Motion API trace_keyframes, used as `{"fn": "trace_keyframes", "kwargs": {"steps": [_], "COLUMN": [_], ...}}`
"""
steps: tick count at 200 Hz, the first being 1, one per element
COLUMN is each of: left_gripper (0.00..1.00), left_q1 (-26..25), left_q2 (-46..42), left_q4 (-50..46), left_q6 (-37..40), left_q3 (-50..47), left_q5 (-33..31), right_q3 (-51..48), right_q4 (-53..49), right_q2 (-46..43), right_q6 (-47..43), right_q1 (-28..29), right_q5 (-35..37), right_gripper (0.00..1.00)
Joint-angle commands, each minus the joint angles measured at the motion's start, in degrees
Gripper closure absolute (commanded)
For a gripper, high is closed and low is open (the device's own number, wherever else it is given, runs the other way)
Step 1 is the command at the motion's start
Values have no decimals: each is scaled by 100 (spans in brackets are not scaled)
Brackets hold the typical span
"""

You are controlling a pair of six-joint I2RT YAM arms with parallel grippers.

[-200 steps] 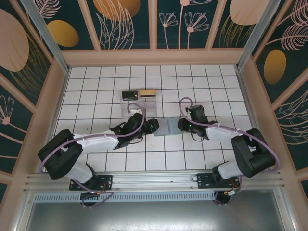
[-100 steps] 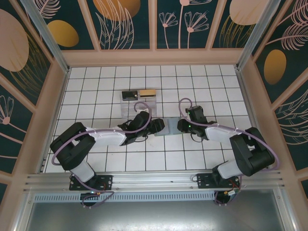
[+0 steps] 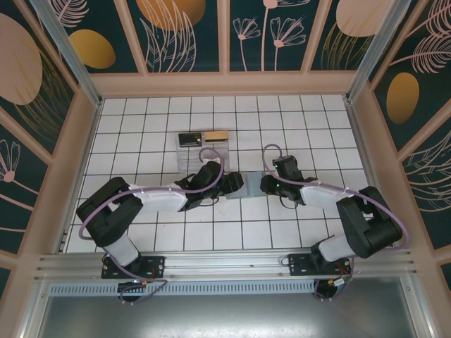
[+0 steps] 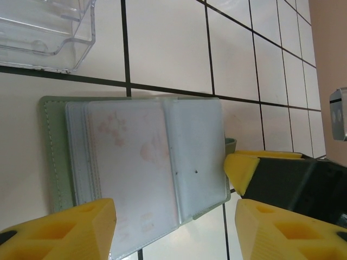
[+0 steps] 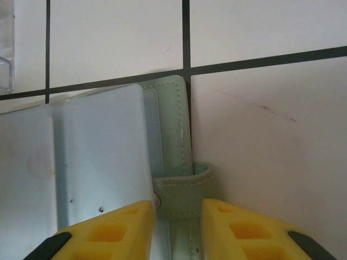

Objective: Take the credit cards out of the card holder

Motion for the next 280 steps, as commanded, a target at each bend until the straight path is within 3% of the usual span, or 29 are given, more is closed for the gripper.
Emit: {"fn": "trace_keyframes", "kwargs": {"steps": [1, 161, 280], "left_gripper": [39, 40, 36], "left_q1": [12, 14, 4], "left_q2": [103, 561, 706], "left_q4": [-40, -883, -475], "left_q6": [9, 63, 165], "left_q3": [177, 539, 621], "left_q5": [94, -103, 389], "right_q3": [-58, -70, -111], "right_q4": [71, 142, 244], "right_q2": [82, 178, 233], "right_q6": [51, 141, 215], "right_q1": [53, 138, 174], "right_q5": [-114, -174, -240], "right_gripper": [68, 68, 68]}}
